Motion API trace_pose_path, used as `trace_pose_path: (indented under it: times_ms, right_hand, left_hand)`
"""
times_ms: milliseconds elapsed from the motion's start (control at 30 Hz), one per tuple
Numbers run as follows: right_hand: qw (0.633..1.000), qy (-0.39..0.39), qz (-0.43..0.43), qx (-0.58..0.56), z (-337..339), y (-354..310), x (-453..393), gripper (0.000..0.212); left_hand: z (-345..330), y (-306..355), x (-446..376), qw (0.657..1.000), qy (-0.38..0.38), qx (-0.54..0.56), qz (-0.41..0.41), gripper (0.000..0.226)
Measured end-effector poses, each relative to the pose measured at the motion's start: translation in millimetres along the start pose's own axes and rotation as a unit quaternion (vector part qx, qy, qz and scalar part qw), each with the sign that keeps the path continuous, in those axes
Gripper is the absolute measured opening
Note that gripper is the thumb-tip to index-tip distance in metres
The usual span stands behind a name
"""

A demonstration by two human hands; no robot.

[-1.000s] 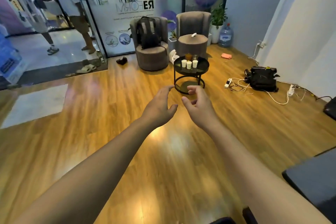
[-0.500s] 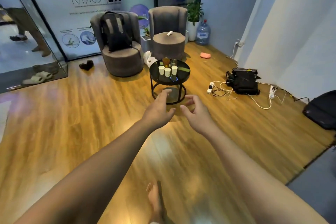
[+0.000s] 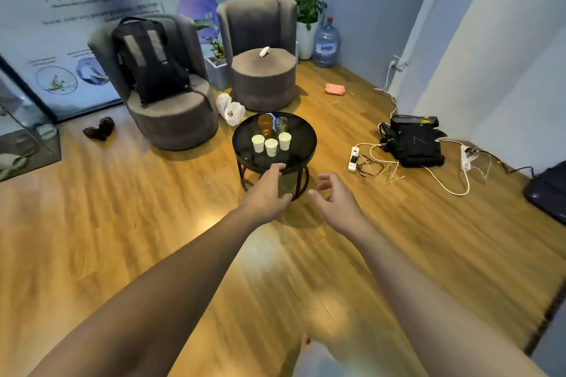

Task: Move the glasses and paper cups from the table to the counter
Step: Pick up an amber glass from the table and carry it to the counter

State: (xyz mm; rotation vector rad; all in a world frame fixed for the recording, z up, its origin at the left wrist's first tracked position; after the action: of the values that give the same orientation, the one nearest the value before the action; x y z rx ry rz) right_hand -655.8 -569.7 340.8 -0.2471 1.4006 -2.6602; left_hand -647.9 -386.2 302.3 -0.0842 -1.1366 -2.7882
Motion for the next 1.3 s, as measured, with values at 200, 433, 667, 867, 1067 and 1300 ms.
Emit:
trace_pose_path:
  times_ms: [200,433,667,867,1067,1300]
  right_hand:
    - [1.0,-0.014,-0.017,-0.002,-25,20,-151,0.045]
    - [0.997,-0.045,-0.056,-0.013,-38,35,-326,0.046]
    - [0.995,-0.072,-0.071,0.024,-51,45,-448,0.053]
    - [0.99,-0.071,-0.118,0.022,-88,82,-537,0.056]
    - [0.983,-0.059,-0.173,0.024,-149,134,-629,0.064]
    - [0.976,-0.043,-0.196,0.088,-215,187,-731,0.073]
  left_hand:
    - [-10,-36,-141,0.999,-0.021,0.009,0.042,0.075]
    - [-18,-65,-299,0.992,-0.058,0.035,0.106,0.072]
    - [-16,-95,-418,0.987,-0.063,0.02,0.147,0.062]
    - [-30,-152,-528,0.979,-0.093,0.012,0.179,0.056]
    - [-68,-217,-629,0.967,-0.157,-0.019,0.198,0.052]
    - [-128,-283,-697,0.946,-0.207,0.026,0.248,0.056]
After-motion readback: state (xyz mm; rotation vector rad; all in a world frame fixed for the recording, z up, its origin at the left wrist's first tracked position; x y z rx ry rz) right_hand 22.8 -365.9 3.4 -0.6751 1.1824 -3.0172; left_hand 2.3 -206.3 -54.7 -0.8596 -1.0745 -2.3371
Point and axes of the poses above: each hand's wrist, its own x-axis away from the middle knuckle, its own z-axis out of the back of the hand, y = z × x, the point moved 8 cm from there along -x, towards the middle knuckle, and after that the axes turned 1 degree about y, right-handed, at the moved point
